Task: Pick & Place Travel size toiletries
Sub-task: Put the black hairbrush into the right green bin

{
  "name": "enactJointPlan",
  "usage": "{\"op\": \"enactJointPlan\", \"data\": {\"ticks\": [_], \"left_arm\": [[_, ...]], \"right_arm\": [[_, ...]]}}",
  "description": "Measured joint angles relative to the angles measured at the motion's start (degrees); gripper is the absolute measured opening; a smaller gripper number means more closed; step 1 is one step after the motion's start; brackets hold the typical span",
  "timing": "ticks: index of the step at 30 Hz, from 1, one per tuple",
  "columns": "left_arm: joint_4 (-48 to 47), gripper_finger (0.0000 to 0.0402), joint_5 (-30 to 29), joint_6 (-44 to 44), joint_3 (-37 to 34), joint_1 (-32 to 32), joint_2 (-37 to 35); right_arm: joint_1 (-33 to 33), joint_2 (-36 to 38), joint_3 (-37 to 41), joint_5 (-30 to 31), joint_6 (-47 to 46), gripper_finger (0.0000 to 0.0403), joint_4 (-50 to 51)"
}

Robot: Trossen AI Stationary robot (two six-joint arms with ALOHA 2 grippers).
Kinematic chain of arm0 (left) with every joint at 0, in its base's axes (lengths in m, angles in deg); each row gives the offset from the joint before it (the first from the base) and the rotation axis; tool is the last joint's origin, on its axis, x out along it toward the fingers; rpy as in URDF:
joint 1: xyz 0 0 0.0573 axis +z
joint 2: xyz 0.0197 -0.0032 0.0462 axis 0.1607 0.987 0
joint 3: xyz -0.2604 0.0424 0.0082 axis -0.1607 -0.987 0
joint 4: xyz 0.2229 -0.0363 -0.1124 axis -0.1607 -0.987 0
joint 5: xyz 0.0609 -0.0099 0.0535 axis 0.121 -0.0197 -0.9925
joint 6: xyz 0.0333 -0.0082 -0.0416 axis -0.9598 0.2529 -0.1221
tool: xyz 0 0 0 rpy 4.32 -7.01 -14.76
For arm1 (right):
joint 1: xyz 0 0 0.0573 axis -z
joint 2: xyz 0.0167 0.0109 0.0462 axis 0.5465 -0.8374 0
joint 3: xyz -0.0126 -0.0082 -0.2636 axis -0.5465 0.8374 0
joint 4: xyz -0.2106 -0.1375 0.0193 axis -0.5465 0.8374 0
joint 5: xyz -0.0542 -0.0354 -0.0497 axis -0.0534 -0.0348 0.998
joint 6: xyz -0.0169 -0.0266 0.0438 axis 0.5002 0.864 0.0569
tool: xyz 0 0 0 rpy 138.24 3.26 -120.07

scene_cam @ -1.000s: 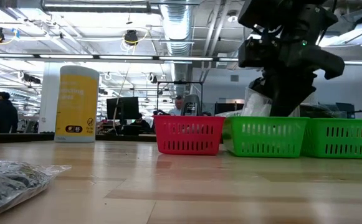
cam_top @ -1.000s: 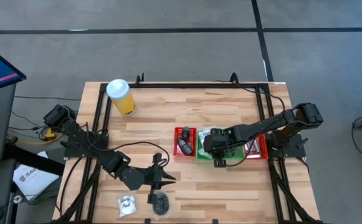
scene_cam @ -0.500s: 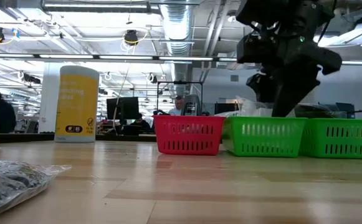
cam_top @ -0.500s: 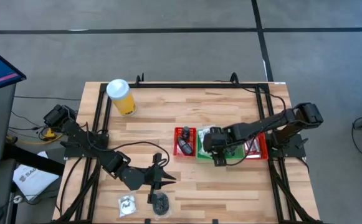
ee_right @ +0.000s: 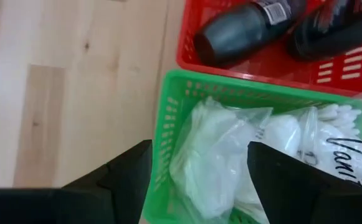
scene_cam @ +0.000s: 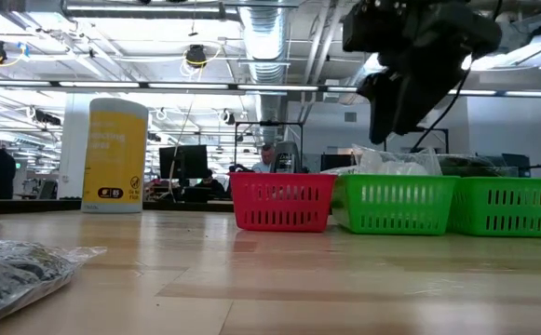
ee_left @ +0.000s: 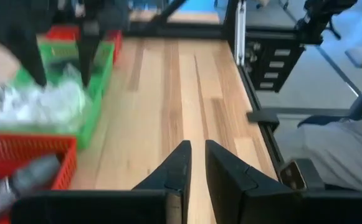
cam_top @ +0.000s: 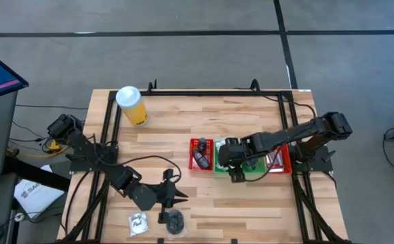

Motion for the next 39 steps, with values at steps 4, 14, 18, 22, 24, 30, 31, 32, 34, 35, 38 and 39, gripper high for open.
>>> {"op": "enactJointPlan", "data": {"ticks": [4,14,18,22,24,30,31,32,34,35,38,39], "left_arm": [[-1.3,0.0039,0.0,5.8,-1.7,-1.3,0.4],[1.6,0.0047,-0.1,22.9,-10.3,-5.5,0.5],[2.7,0.0074,-0.3,27.1,-11.8,-7.0,1.3],[4.7,0.0110,-0.3,28.2,-12.1,-8.0,4.6],[5.5,0.0127,0.8,28.2,-12.1,-8.3,6.5],[9.1,0.0168,2.2,28.7,-12.1,-8.7,11.0],[9.6,0.0175,2.2,28.8,-12.1,-8.7,11.6],[9.9,0.0181,2.2,28.8,-12.1,-8.7,12.2],[10.0,0.0192,2.2,28.8,-12.1,-8.7,12.8],[10.1,0.0196,2.1,28.8,-12.1,-8.6,12.9],[10.3,0.0207,1.3,28.7,-12.1,-8.2,13.0],[10.3,0.0208,1.2,28.7,-12.1,-7.9,13.0]], "right_arm": [[-1.9,0.0,-1.6,0.0,-0.1,0.0249,0.9],[-7.3,0.0,-4.7,0.0,-0.9,0.0249,1.0],[-8.4,0.0,-5.0,0.0,-1.7,0.0249,1.0],[-9.1,0.0,-5.0,0.0,-1.7,0.0249,1.2],[-9.1,0.0,-5.0,0.0,-1.7,0.0249,1.2],[-8.9,0.0,-5.0,0.0,-3.0,0.0249,1.0],[-8.9,0.0,-5.0,0.0,-3.2,0.0249,1.0],[-8.9,0.0,-5.0,0.0,-3.2,0.0249,1.0],[-8.9,0.0,-5.0,0.0,-3.2,0.0249,1.0],[-9.0,0.0,-5.0,0.0,-3.2,0.0249,1.0],[-8.9,0.0,-5.0,0.0,-3.2,0.0249,1.0],[-8.9,0.0,-5.0,0.0,-3.3,0.0249,1.0]]}}
